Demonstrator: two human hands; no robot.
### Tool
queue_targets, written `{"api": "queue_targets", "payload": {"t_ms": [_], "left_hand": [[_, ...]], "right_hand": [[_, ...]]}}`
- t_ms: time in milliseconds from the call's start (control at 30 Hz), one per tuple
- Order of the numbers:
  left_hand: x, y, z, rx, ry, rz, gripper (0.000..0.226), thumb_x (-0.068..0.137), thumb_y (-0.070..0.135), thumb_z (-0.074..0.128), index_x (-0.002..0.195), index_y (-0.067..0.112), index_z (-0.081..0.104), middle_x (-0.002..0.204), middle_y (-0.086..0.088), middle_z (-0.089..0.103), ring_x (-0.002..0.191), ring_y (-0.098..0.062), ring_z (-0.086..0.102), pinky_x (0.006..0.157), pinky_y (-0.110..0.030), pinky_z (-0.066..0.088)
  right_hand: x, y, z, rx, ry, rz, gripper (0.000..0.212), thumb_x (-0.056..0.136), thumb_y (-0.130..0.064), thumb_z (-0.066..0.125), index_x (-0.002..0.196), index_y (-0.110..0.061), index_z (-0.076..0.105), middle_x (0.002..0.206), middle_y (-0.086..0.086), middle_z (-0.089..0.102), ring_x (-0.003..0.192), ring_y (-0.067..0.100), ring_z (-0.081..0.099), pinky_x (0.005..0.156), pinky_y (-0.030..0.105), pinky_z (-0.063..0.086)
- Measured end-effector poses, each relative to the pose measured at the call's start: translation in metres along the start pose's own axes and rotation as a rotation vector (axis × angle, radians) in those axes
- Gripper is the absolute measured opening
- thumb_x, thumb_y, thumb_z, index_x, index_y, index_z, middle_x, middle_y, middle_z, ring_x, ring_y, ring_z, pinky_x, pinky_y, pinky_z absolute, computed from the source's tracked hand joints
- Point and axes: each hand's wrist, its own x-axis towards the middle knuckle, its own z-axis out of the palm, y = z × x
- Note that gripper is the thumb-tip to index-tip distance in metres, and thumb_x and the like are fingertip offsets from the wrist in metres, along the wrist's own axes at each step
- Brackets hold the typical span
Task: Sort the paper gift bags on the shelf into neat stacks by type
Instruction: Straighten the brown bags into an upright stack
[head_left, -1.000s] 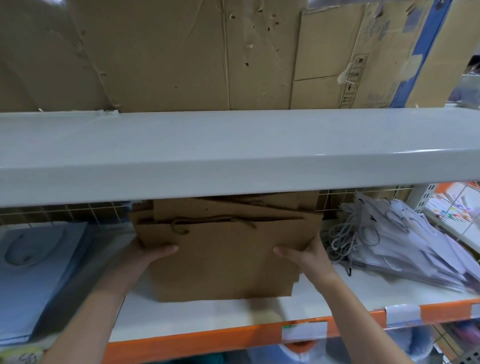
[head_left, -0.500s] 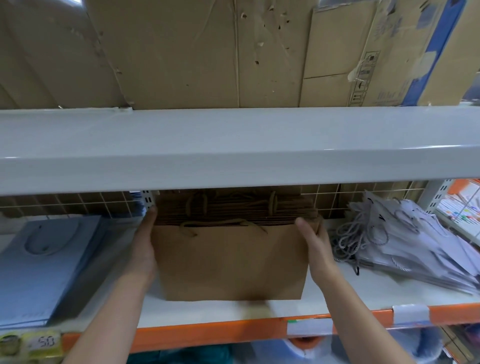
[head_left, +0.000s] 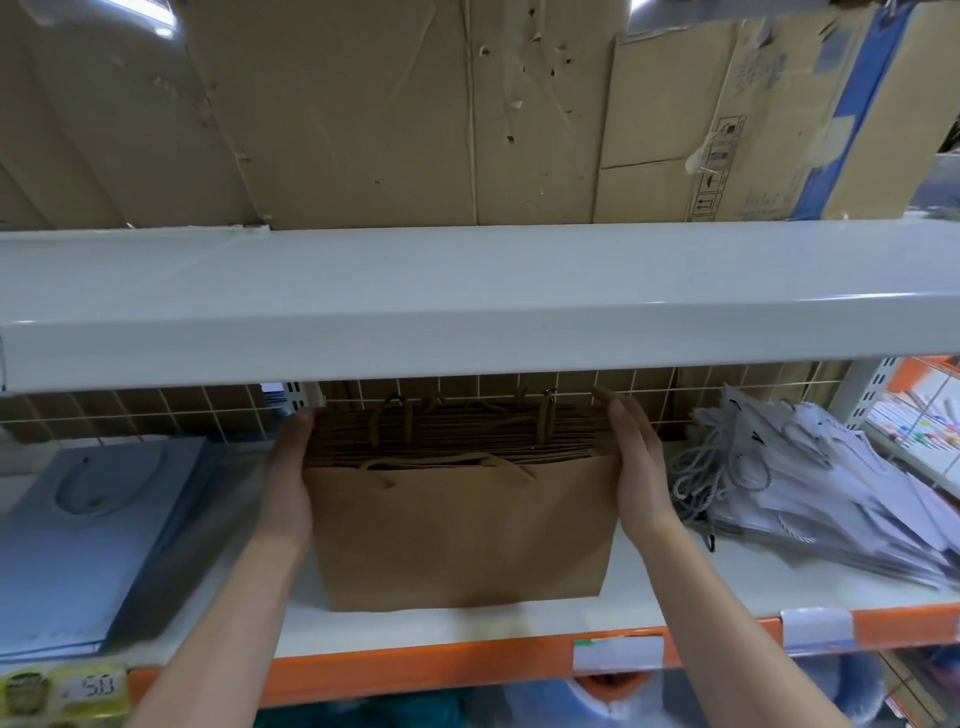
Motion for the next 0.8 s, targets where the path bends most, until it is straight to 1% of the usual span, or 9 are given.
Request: {"api": "queue_targets", "payload": {"t_ms": [100,167,233,300,367,467,567,667,800], "left_hand": [[-0.007,-0.015,-0.003,0.136,-0.006,-0.071,0.097,0.055,0.091,0.052,0.128,0.027,0.056,0.126,-0.002,0.061,0.118,-0.025,0.055,0.106,-0.049,0.038],[-0.012,-0.026,-0.004,0.169,0.012,-0.138,0.083,0.073,0.072,0.054,0.135,0.018,0.048,0.126,-0.004,0.055,0.122,-0.028,0.05,0.109,-0.045,0.033],[-0.015,-0.039,-0.008,0.203,0.002,-0.226,0.064,0.087,0.046,0.056,0.137,0.01,0.044,0.129,-0.011,0.054,0.123,-0.031,0.049,0.107,-0.044,0.034],[-0.021,-0.051,-0.012,0.276,-0.02,-0.29,0.06,0.086,0.031,0.064,0.137,0.006,0.045,0.134,-0.014,0.053,0.123,-0.032,0.049,0.105,-0.043,0.035],[-0.024,-0.058,-0.017,0.325,-0.055,-0.352,0.064,0.081,0.024,0.073,0.137,0.006,0.046,0.133,-0.012,0.054,0.12,-0.031,0.05,0.103,-0.039,0.035],[-0.03,-0.067,-0.022,0.376,-0.135,-0.443,0.088,0.056,0.038,0.089,0.131,0.013,0.05,0.124,-0.008,0.059,0.107,-0.025,0.053,0.099,-0.037,0.038],[-0.029,-0.076,-0.024,0.391,-0.107,-0.414,0.077,0.068,0.026,0.084,0.134,0.009,0.05,0.118,-0.006,0.06,0.101,-0.021,0.053,0.095,-0.035,0.041],[-0.029,-0.072,-0.022,0.364,-0.059,-0.35,0.067,0.072,0.024,0.082,0.13,0.017,0.049,0.11,0.0,0.058,0.1,-0.02,0.052,0.092,-0.033,0.041],[-0.021,-0.063,-0.031,0.373,0.048,-0.356,0.058,0.07,0.033,0.084,0.116,0.024,0.049,0.106,-0.003,0.06,0.096,-0.023,0.054,0.09,-0.035,0.043]], "right_hand": [[-0.014,0.015,0.001,0.022,0.039,0.137,0.079,0.065,-0.065,0.052,0.132,-0.024,0.047,0.122,-0.005,0.054,0.113,0.013,0.049,0.101,0.03,0.034],[-0.023,0.027,-0.002,0.033,0.03,0.244,0.082,0.054,-0.068,0.06,0.123,-0.026,0.047,0.118,-0.004,0.054,0.11,0.014,0.05,0.101,0.033,0.036],[-0.031,0.044,-0.009,0.007,-0.028,0.319,0.098,0.037,-0.078,0.073,0.118,-0.03,0.05,0.116,-0.004,0.061,0.11,0.017,0.057,0.101,0.037,0.042],[-0.04,0.057,-0.015,0.0,-0.124,0.377,0.112,0.028,-0.076,0.081,0.123,-0.026,0.052,0.116,-0.002,0.067,0.109,0.016,0.063,0.093,0.032,0.05],[-0.047,0.067,-0.02,-0.037,-0.201,0.407,0.117,0.029,-0.068,0.086,0.13,-0.023,0.049,0.115,-0.005,0.068,0.103,0.009,0.066,0.081,0.021,0.053],[-0.049,0.072,-0.022,-0.128,-0.286,0.445,0.111,0.036,-0.058,0.09,0.133,-0.026,0.045,0.114,-0.009,0.068,0.101,0.003,0.065,0.077,0.017,0.052],[-0.047,0.074,-0.021,-0.135,-0.272,0.49,0.093,0.052,-0.042,0.09,0.132,-0.028,0.045,0.114,-0.009,0.069,0.102,0.006,0.065,0.08,0.02,0.051],[-0.044,0.073,-0.01,-0.115,-0.193,0.501,0.074,0.064,-0.031,0.087,0.128,-0.025,0.051,0.11,-0.006,0.071,0.097,0.01,0.068,0.078,0.021,0.054],[-0.039,0.074,0.017,-0.267,-0.163,0.573,0.086,0.053,-0.059,0.083,0.125,-0.026,0.051,0.112,-0.005,0.066,0.1,0.017,0.064,0.09,0.036,0.053]]}}
